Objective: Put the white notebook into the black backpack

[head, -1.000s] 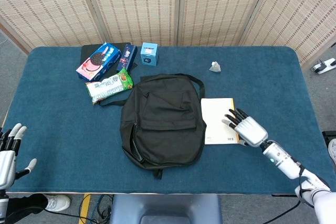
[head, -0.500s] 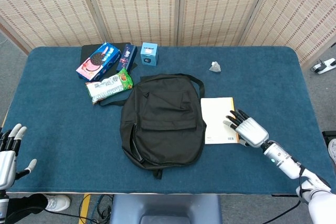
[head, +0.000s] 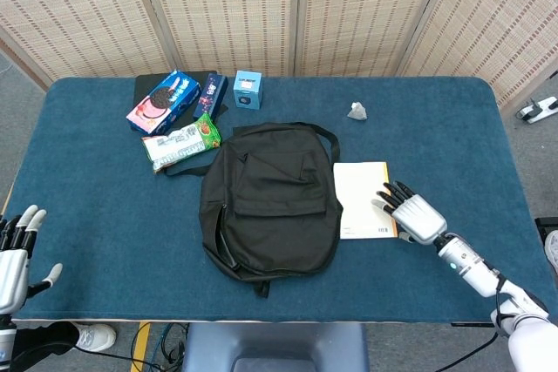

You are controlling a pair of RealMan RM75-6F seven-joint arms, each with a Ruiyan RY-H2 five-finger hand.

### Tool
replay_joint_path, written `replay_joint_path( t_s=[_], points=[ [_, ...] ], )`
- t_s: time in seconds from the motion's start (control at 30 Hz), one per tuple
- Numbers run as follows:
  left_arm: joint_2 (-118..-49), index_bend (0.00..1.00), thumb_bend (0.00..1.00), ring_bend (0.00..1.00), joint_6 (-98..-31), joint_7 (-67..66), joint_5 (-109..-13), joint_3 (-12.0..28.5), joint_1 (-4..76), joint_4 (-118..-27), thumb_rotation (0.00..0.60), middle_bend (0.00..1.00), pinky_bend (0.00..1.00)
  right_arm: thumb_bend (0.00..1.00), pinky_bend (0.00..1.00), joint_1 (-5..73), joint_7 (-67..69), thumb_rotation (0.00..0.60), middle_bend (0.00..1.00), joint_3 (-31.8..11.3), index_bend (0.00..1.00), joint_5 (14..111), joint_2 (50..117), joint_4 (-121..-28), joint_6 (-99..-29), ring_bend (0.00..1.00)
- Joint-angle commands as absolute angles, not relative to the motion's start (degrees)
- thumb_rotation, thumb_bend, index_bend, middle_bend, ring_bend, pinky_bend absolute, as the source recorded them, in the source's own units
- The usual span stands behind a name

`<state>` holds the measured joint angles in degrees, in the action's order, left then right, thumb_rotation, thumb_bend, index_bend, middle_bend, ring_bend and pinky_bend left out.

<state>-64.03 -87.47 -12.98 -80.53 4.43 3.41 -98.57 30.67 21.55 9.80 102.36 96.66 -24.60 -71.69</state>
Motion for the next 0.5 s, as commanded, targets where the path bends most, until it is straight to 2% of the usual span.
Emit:
replay_joint_path(
  t_s=[0.03, 0.2, 0.5],
  points=[
    [-63.9, 0.05, 0.26, 0.06, -87.7, -12.9, -80.4, 4.4, 3.2, -98.6, 0.6, 0.05, 0.03, 0.07, 0.08, 30.9, 21.5, 0.6, 0.14, 9.7, 0.18, 102.2, 97.0, -24.3, -71.7, 0.0],
    [-63.8, 0.05, 0.26, 0.06, -87.9, -12.7, -80.4, 4.3, 3.0, -98.6, 0.6, 0.05, 0.03, 0.09, 0.08, 31.5, 21.4, 0.6, 0.14, 9.6, 0.18, 102.1, 97.5, -24.2, -71.7, 0.0],
    [-63.7, 0.05, 0.26, 0.06, -88.2, -12.4, -80.7, 4.4, 2.9, -98.4, 0.6, 0.05, 0.03, 0.19, 0.08, 32.7, 21.8, 0.6, 0.18, 9.4, 0.23, 102.1, 98.4, -24.1, -71.7, 0.0]
  ],
)
